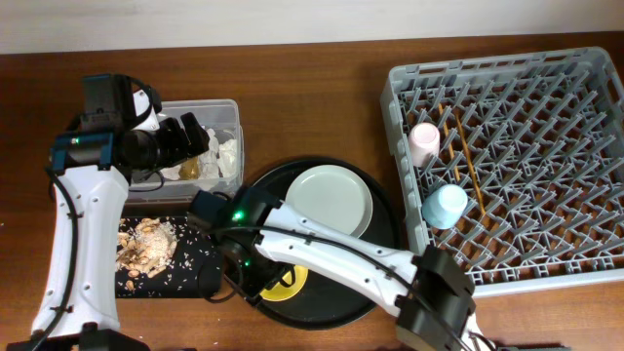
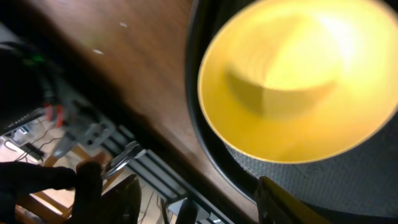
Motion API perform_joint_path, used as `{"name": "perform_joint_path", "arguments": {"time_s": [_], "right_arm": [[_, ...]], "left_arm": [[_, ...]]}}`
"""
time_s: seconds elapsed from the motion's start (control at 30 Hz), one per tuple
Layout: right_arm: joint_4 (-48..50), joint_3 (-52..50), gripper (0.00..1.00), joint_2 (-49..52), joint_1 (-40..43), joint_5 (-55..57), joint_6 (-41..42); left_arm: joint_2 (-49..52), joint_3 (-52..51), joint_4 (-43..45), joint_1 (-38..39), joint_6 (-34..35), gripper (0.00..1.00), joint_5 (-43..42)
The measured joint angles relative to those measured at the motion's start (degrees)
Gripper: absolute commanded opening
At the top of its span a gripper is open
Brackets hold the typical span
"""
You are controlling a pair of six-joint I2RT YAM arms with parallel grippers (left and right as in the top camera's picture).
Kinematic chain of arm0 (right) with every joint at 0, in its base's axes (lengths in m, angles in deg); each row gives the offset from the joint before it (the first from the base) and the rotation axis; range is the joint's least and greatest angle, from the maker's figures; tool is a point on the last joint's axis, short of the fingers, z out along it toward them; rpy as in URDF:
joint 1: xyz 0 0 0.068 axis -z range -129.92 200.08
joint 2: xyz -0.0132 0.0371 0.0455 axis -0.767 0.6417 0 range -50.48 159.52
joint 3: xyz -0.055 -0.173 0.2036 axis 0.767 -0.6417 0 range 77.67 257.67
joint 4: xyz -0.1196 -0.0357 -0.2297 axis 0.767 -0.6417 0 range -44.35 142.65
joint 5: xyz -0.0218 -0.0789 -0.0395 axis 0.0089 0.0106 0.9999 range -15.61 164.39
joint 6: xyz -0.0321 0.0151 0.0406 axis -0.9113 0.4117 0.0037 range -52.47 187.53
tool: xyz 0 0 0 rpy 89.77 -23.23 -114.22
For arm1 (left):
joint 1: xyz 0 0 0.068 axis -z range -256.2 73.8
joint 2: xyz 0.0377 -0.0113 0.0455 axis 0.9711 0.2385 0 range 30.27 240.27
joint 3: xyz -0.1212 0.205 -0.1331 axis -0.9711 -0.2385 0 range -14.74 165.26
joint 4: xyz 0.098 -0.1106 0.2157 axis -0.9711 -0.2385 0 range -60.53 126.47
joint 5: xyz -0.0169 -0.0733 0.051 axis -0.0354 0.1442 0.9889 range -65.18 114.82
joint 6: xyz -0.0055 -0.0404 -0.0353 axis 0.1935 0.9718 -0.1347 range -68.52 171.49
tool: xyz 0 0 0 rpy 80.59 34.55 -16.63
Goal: Sort waste into correct bins and load items into the dishwasher rack
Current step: 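Grasp the yellow bowl with the right gripper, then place the yellow bowl in the rack's back row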
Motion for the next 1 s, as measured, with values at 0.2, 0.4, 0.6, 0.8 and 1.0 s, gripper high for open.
{"name": "perform_joint_path", "arguments": {"time_s": [0.2,0.4,0.6,0.8,1.0], "right_arm": [[18.84,-11.21,0.45,0.72,0.00,-0.04,1.03],[24.79,-18.86,0.04,0.66,0.00,-0.09,1.20],[14.82,-12.66,0.04,-0.79,0.44,-0.76,-1.20],[4.48,4.96,0.04,-6.40,11.41,-4.15,-9.14],[10.60,8.52,0.04,-10.03,55.47,-19.50,-21.31]], "left_arm": [[0.00,0.00,-0.02,0.00,0.00,0.99,0.00],[0.00,0.00,0.00,0.00,0.00,0.99,0.02],[0.00,0.00,-0.02,0.00,0.00,0.99,0.02],[0.00,0.00,-0.04,0.00,0.00,0.99,0.00],[0.00,-0.02,-0.13,0.00,0.00,0.99,0.02]]}}
